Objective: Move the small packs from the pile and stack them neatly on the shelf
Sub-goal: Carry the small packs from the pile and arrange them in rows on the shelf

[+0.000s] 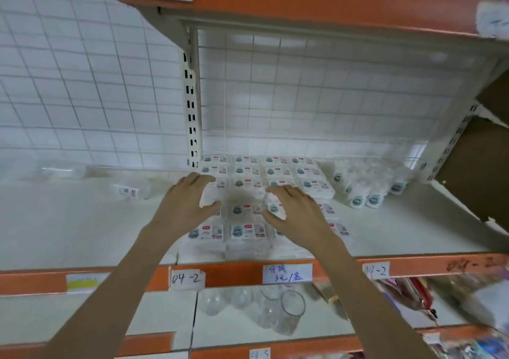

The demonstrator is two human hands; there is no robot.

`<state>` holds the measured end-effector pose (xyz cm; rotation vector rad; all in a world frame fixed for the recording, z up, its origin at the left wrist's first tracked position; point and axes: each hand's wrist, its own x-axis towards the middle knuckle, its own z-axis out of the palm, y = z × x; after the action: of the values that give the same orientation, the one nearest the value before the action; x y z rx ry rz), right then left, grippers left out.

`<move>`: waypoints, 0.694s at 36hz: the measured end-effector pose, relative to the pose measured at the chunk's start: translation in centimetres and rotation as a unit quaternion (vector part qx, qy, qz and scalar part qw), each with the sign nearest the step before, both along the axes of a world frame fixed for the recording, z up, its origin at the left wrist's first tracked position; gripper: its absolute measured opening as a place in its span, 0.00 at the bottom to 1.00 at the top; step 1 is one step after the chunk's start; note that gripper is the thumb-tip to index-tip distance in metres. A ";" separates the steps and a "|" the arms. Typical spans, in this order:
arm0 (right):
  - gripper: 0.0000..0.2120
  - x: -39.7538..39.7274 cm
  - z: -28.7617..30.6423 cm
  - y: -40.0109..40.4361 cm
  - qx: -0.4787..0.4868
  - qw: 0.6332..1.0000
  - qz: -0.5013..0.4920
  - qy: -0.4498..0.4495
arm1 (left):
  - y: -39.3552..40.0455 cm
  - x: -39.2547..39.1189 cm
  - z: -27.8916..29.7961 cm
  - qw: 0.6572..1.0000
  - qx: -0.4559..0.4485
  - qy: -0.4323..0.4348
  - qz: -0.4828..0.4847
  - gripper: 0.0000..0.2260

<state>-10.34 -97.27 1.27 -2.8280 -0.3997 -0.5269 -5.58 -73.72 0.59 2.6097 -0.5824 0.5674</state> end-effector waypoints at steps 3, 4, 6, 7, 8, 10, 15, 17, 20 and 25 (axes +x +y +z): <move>0.24 -3.9 -1.1 -1.0 0.015 1.000 -0.004 -0.014 | -0.5 -3.8 -0.7 0.999 -0.013 -0.038 -0.010 0.20; 0.24 -5.2 -1.6 -1.4 0.024 1.000 -0.005 -0.010 | -0.7 -5.1 -1.2 0.999 -0.014 -0.043 -0.012 0.20; 0.20 -7.6 -2.8 -2.2 0.036 0.999 -0.002 0.000 | -1.1 -7.8 -2.5 0.999 -0.017 -0.037 -0.021 0.22; 0.19 -8.7 -3.3 -2.5 0.041 0.999 0.006 0.005 | -1.4 -9.1 -3.3 0.999 -0.019 -0.033 -0.025 0.22; 0.19 -9.8 -3.9 -2.8 0.045 0.999 0.010 0.019 | -1.6 -10.5 -4.2 0.999 -0.019 -0.030 -0.028 0.21; 0.18 -11.6 -5.1 -3.4 0.041 0.998 0.015 0.043 | -2.0 -12.9 -5.9 1.000 -0.009 -0.019 -0.021 0.18; 0.23 -15.2 -8.0 -3.9 0.058 0.993 0.041 0.090 | -2.3 -18.2 -9.5 0.999 0.002 0.044 0.031 0.16; 0.21 -16.3 -8.8 -3.5 0.067 0.991 0.055 0.104 | -2.1 -20.2 -10.3 0.996 -0.009 0.066 0.056 0.15; 0.20 -17.8 -9.7 -2.1 0.059 0.987 0.096 0.116 | -1.4 -23.3 -10.8 0.990 -0.026 0.091 0.101 0.16; 0.19 -20.6 -11.1 2.3 0.076 0.968 0.182 0.157 | 0.8 -29.6 -11.0 0.975 -0.063 0.100 0.186 0.21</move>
<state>-30.95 -94.92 -9.82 -2.5425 -0.7558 -0.0311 -35.15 -72.91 -10.40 2.6242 0.0101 0.4268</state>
